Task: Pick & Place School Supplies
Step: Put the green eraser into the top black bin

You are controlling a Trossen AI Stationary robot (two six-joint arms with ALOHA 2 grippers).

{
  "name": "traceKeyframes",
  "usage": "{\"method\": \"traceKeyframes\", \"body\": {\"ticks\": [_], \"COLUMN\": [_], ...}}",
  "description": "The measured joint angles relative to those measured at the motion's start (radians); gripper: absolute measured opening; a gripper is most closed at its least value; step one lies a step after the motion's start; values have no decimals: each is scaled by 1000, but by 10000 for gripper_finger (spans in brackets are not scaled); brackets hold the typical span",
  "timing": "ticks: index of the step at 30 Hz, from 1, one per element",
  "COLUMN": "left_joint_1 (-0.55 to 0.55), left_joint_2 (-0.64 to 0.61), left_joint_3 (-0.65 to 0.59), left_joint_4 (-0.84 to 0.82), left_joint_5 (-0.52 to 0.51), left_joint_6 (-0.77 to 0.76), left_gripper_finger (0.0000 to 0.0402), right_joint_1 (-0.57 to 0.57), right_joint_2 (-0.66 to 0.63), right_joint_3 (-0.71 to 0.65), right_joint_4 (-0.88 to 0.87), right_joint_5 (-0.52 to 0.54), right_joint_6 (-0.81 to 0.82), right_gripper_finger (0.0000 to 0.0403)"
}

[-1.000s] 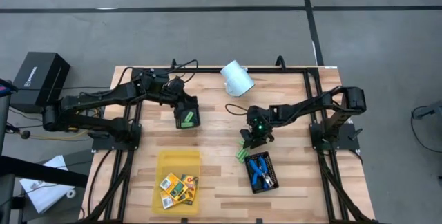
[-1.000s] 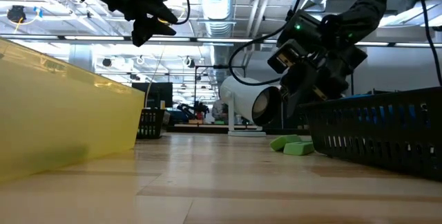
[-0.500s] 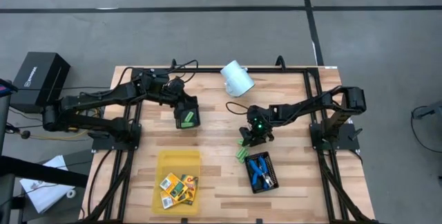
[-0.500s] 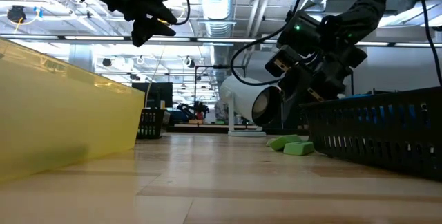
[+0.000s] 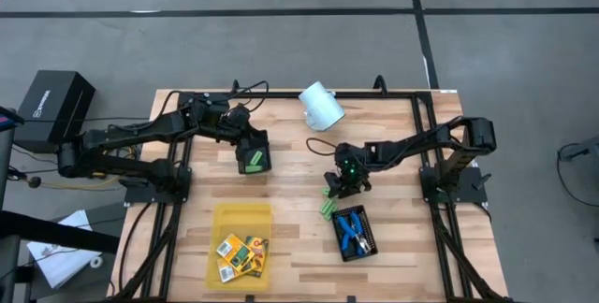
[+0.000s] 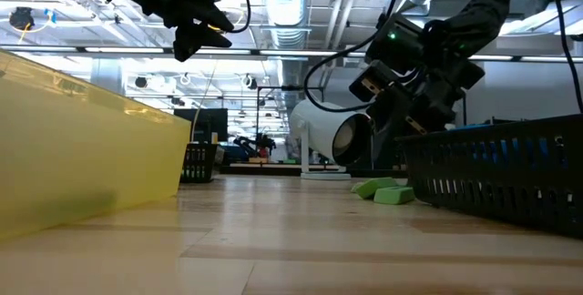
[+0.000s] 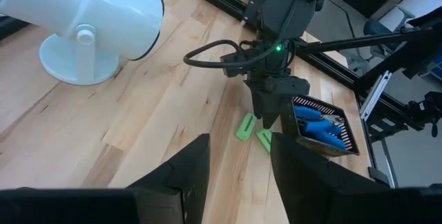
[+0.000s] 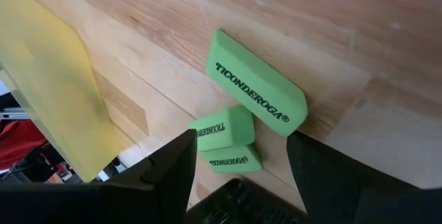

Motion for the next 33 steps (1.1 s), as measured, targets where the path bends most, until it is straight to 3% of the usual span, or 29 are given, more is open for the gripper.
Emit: {"method": "traceKeyframes", "body": {"ticks": [7, 14, 19, 23, 28, 30, 33], "left_joint_1": [0, 0, 0, 0, 0, 0, 0], "left_joint_2": [0, 0, 0, 1, 0, 0, 0], "left_joint_3": [0, -20, -51, -68, -72, -72, -72], "left_joint_4": [0, -1, 3, 3, 15, 19, 19], "left_joint_5": [0, 0, 40, 47, 47, 47, 47], "left_joint_6": [0, -2, -26, -39, -30, -29, -29], "left_gripper_finger": [147, 147, 147, 147, 147, 147, 147], "right_joint_1": [20, 26, 25, 26, 26, 25, 12], "right_joint_2": [27, 124, 158, 159, 160, 160, 161], "right_joint_3": [0, 2, 23, 30, 30, 30, 29], "right_joint_4": [28, 271, 315, 311, 312, 314, 316], "right_joint_5": [8, -7, -2, -1, -2, -3, -14], "right_joint_6": [27, 129, 149, 137, 108, 100, 93], "right_gripper_finger": [216, 216, 208, 158, 24, 15, 53]}}
